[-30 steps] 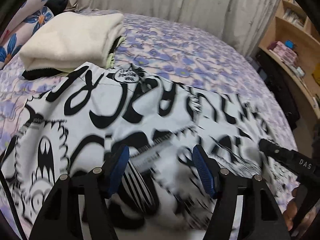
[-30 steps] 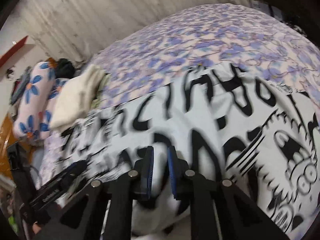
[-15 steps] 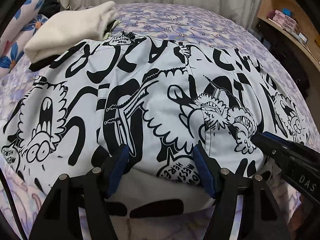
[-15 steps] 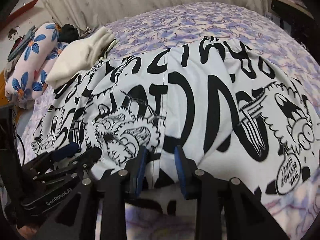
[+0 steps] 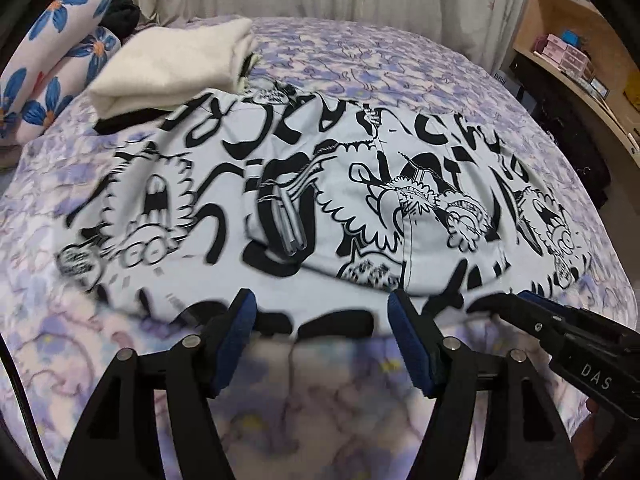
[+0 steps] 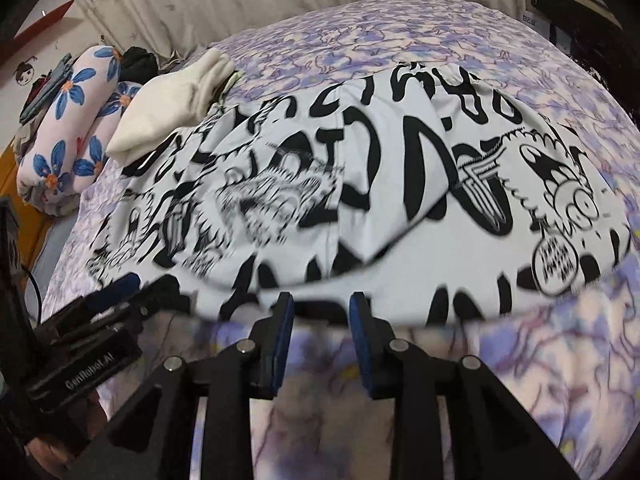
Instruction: Fold large clothes
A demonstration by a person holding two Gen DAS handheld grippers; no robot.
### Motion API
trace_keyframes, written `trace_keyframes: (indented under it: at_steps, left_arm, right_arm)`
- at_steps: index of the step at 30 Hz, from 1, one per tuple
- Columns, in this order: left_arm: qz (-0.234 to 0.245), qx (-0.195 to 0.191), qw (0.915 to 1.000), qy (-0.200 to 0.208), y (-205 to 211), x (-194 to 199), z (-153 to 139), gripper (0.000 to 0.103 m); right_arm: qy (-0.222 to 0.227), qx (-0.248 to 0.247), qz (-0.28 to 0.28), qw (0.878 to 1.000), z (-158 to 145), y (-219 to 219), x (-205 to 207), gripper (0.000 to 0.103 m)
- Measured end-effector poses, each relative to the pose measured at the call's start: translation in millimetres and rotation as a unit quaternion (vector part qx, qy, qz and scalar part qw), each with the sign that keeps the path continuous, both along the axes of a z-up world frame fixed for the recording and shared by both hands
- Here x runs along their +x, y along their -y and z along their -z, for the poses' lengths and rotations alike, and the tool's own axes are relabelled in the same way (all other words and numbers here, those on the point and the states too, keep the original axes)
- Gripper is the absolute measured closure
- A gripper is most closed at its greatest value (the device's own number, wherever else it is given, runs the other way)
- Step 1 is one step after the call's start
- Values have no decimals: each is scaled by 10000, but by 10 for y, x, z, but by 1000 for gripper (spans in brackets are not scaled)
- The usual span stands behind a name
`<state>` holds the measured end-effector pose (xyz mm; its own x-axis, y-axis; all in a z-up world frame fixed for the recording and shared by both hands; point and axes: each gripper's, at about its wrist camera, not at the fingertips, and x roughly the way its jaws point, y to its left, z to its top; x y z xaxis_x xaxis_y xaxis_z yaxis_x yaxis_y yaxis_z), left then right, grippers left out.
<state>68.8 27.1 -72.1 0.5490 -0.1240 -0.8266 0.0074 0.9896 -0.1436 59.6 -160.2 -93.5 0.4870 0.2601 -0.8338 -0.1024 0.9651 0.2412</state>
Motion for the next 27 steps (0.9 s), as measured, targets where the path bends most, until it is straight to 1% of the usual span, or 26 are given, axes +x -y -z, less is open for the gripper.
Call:
trace_keyframes:
  at_steps: [2, 9, 11, 13, 16, 19, 22, 24, 27]
  left_arm:
    - [-37, -29, 10000, 80, -74, -137, -78, 30]
    - [-102, -235, 9994, 241, -292, -475, -323, 27]
    - [-164, -333, 9988, 324, -359, -567, -397, 21]
    - [-205, -443, 9980, 392, -426, -613, -436, 16]
    - [-284, -636, 9965, 453, -566, -666, -470, 15]
    - [-407, -834, 9948, 409, -701, -662, -439, 15]
    - [-576, -1156, 9910, 364, -875, -627, -345, 15]
    - [-719, -1294, 9884, 331, -963, -598, -259, 15]
    - [-897, -1541, 9838, 174, -1114, -521, -83, 15]
  right_arm:
    - [59, -86, -54, 9999, -49, -39, -102, 74]
    - [260, -45, -238, 9994, -251, -188, -350, 74]
    - [316, -6, -302, 9990, -307, -247, -372, 74]
    - [426, 42, -336, 9985, -377, -313, -395, 74]
    - [573, 141, -342, 9977, -467, -385, -398, 73]
    - [683, 198, -347, 9969, -534, -446, -387, 71]
    - [807, 203, -330, 9960, -577, -497, -368, 68]
    - [838, 192, -322, 9958, -573, -518, -343, 65]
    - [859, 158, -281, 9958, -549, -543, -277, 64]
